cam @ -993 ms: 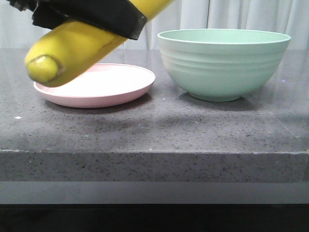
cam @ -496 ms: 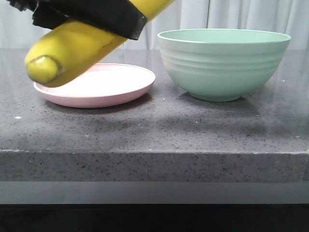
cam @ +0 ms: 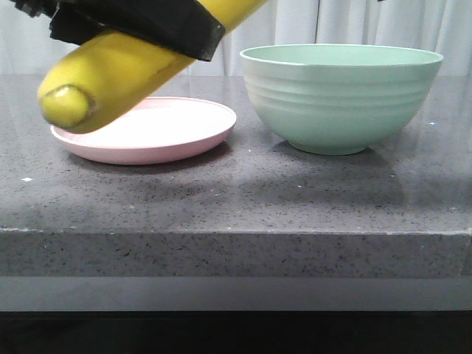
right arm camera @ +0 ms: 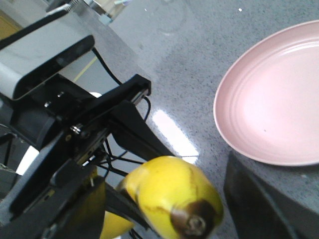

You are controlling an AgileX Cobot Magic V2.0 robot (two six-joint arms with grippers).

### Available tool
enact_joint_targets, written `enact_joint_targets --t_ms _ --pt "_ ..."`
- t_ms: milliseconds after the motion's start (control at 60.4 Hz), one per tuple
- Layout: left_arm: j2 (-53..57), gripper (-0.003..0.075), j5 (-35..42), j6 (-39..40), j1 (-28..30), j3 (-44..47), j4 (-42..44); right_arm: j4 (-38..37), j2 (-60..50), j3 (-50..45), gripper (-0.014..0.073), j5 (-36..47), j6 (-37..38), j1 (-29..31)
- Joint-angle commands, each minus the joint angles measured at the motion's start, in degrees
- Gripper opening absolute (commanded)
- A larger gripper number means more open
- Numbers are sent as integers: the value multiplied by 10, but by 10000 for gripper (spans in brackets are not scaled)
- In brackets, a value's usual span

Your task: Transfer banana from pink plate to green bowl

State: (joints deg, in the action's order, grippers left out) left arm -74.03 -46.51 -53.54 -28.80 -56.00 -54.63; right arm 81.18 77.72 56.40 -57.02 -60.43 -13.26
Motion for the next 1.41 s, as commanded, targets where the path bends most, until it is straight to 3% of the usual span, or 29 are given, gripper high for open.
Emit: enact_joint_targets --t_ms 0,480,761,960,1175,1390 --pt "14 167 10 -1 -4 -17 -36 94 -15 -3 522 -6 -47 -10" --pt "14 167 10 -1 -4 -17 -36 142 -8 -31 513 64 -102 -63" --pt "14 167 11 -1 -4 -17 -36 142 -2 -31 280 52 -102 -63" --pt "14 167 11 -1 -4 -17 -36 142 -2 -31 253 44 -102 -63" --pt "14 167 11 -1 -4 -17 -36 141 -2 -31 150 41 -102 -63" --pt "14 167 11 -1 -4 -17 -36 141 -2 -31 150 41 -102 -63"
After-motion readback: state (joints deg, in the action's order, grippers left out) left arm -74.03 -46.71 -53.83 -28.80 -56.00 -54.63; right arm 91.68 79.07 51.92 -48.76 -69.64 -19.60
